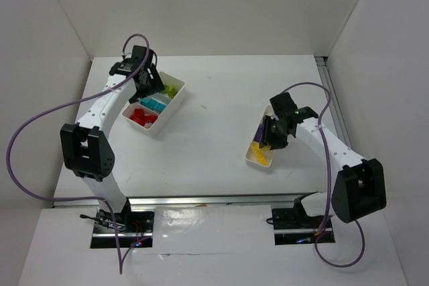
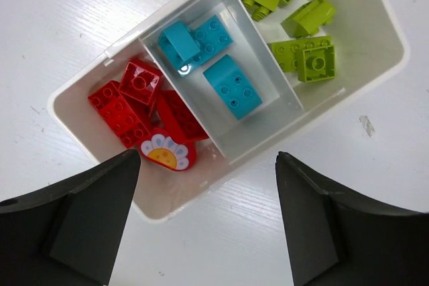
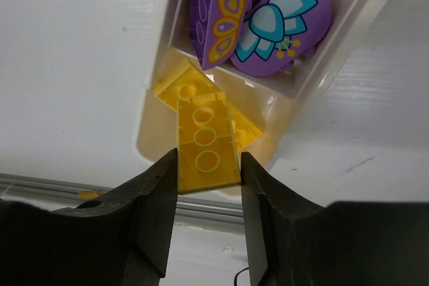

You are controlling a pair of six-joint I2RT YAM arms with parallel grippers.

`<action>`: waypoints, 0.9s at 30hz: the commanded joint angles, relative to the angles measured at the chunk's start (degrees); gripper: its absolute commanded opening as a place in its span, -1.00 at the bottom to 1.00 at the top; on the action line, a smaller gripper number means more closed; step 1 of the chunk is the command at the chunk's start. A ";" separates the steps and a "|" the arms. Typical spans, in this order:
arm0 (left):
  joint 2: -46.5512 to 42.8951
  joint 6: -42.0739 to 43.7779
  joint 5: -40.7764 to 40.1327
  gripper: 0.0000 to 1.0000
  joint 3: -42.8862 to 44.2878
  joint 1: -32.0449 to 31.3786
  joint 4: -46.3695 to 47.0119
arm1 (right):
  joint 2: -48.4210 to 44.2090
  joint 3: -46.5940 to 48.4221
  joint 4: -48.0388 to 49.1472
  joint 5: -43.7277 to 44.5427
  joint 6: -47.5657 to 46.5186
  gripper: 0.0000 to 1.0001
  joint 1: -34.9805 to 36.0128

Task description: Sort the legos into containers by color

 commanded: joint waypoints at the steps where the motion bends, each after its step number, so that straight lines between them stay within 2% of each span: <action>1: -1.98 0.57 -1.12 0.85 1.78 -0.44 -0.44 | -3.10 -2.19 3.14 1.13 1.61 -0.62 1.40; 2: -1.37 0.57 -1.12 0.85 1.78 -0.96 -0.44 | -3.71 -2.98 3.14 1.91 1.61 -0.55 2.10; 3: -1.37 0.57 -1.12 0.85 2.31 -0.97 -0.44 | -4.24 -4.55 3.14 3.49 2.83 -0.21 3.23; 5: -0.84 0.57 -1.12 0.85 2.31 -0.97 -0.44 | -4.77 -5.10 3.14 3.50 2.84 0.30 3.77; 7: -0.32 0.57 -1.12 0.85 2.31 -1.49 -0.44 | -5.39 -5.10 3.14 4.63 3.46 0.53 5.17; 12: 0.21 1.10 -0.60 0.85 2.93 -2.02 -0.44 | -6.53 -3.17 1.13 8.07 4.16 0.54 5.79; 14: 0.83 1.10 -0.60 0.85 3.63 -2.54 -0.44 | -6.53 -1.59 0.51 10.09 4.69 0.45 5.79; 19: 0.83 1.63 -1.12 0.83 4.77 -3.08 -0.44 | -7.06 2.62 -0.02 12.28 5.21 -0.12 5.79; 20: 0.31 1.63 -1.12 0.83 4.77 -3.08 -0.44 | -7.06 3.59 -0.02 13.77 5.21 -0.12 5.79; 22: -0.22 2.68 -1.12 0.83 6.00 -3.08 -0.44 | -7.06 7.62 0.76 16.41 5.74 0.01 5.79; 23: -0.23 2.68 -0.60 0.83 6.00 -3.08 -0.44 | -6.53 9.30 0.77 21.03 6.44 0.40 5.79; 24: -0.23 3.29 -0.60 0.83 6.70 -3.08 -0.44 | -6.01 10.97 0.77 24.04 7.92 0.59 5.79; 25: -0.23 3.30 -0.07 0.83 7.23 -3.08 -0.96 | -4.70 14.47 -0.10 27.55 8.98 0.87 5.79; 26: -0.75 3.30 -0.07 0.83 7.84 -3.08 -0.97 | -3.90 16.07 -0.63 34.28 9.95 1.00 5.79; 27: -0.75 3.99 0.54 0.83 7.85 -3.08 -0.97 | -3.20 17.48 -0.64 37.83 12.31 1.00 5.01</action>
